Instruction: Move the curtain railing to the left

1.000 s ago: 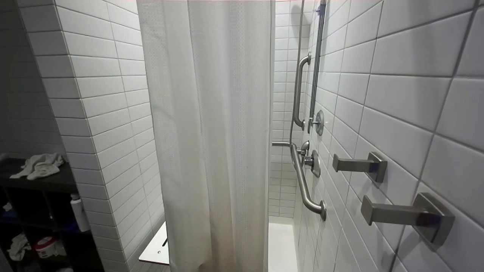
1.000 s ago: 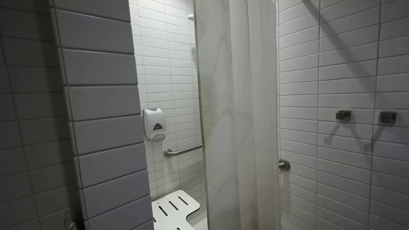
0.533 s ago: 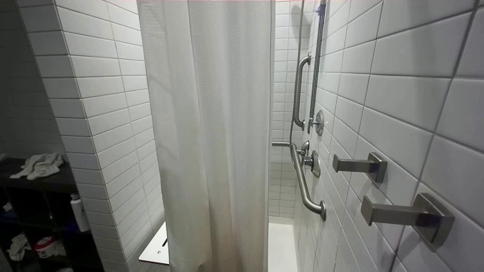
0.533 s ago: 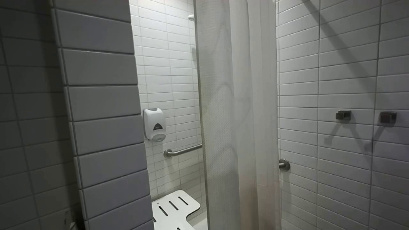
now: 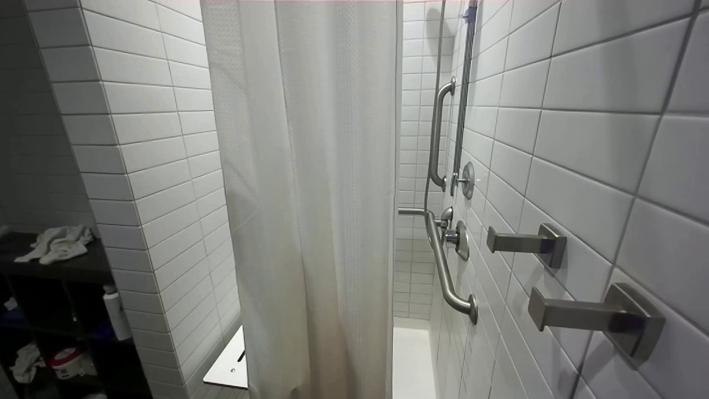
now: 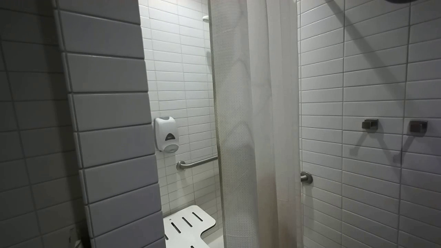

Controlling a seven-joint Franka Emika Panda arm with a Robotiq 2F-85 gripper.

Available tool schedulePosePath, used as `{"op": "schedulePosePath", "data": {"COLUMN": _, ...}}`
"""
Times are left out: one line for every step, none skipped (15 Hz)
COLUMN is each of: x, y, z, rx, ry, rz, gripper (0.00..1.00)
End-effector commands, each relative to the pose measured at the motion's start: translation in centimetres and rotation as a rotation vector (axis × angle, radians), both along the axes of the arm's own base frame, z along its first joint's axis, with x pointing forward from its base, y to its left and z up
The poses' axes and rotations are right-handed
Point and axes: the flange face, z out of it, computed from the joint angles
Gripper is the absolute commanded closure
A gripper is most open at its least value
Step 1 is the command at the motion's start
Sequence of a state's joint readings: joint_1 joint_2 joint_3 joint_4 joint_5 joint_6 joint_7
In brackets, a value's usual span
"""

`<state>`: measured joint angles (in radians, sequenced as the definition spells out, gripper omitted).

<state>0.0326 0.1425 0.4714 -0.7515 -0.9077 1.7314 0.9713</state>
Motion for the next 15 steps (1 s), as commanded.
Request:
{"op": "schedulePosePath", "data": {"x": 0.4, "y": 0.1, "z": 0.4, "rx": 0.011, "ry": -0.006, "rz": 0.0, "gripper": 0.26}}
{"op": "schedulePosePath", "data": {"x": 0.5, "y": -0.1, "z": 0.5, "rx": 0.011, "ry": -0.006, "rz": -0.004, "gripper": 0.32}}
{"op": "schedulePosePath", "data": {"x": 0.6, "y": -0.1, "z": 0.5, "rx": 0.013, "ry": -0.006, "rz": -0.007, "gripper": 0.4}}
{"op": "schedulePosePath", "data": {"x": 0.6, "y": -0.1, "z": 0.5, "rx": 0.017, "ry": -0.007, "rz": -0.01, "gripper": 0.5}}
{"op": "schedulePosePath", "data": {"x": 0.7, "y": -0.1, "z": 0.5, "rx": 0.02, "ry": -0.008, "rz": -0.013, "gripper": 0.57}}
{"op": "schedulePosePath", "data": {"x": 0.7, "y": -0.4, "z": 0.5, "rx": 0.027, "ry": -0.009, "rz": -0.018, "gripper": 0.65}}
{"op": "schedulePosePath", "data": {"x": 0.7, "y": -0.5, "z": 0.6, "rx": 0.03, "ry": -0.01, "rz": -0.02, "gripper": 0.74}}
{"op": "schedulePosePath", "data": {"x": 0.7, "y": -0.7, "z": 0.6, "rx": 0.033, "ry": -0.011, "rz": -0.022, "gripper": 0.81}}
{"op": "schedulePosePath", "data": {"x": 0.7, "y": -0.8, "z": 0.7, "rx": 0.037, "ry": -0.012, "rz": -0.023, "gripper": 0.89}}
{"op": "schedulePosePath", "data": {"x": 0.7, "y": -0.9, "z": 0.7, "rx": 0.04, "ry": -0.014, "rz": -0.026, "gripper": 0.96}}
{"op": "schedulePosePath", "data": {"x": 0.7, "y": -1.0, "z": 0.7, "rx": 0.043, "ry": -0.016, "rz": -0.029, "gripper": 0.99}}
{"op": "schedulePosePath", "data": {"x": 0.7, "y": -1.1, "z": 0.7, "rx": 0.045, "ry": -0.016, "rz": -0.031, "gripper": 1.0}}
{"op": "schedulePosePath", "data": {"x": 0.7, "y": -1.1, "z": 0.7, "rx": 0.047, "ry": -0.017, "rz": -0.033, "gripper": 1.0}}
{"op": "schedulePosePath", "data": {"x": 0.7, "y": -1.2, "z": 0.7, "rx": 0.05, "ry": -0.017, "rz": -0.036, "gripper": 1.0}}
{"op": "schedulePosePath", "data": {"x": 0.7, "y": -1.4, "z": 0.8, "rx": 0.053, "ry": -0.018, "rz": -0.039, "gripper": 1.0}}
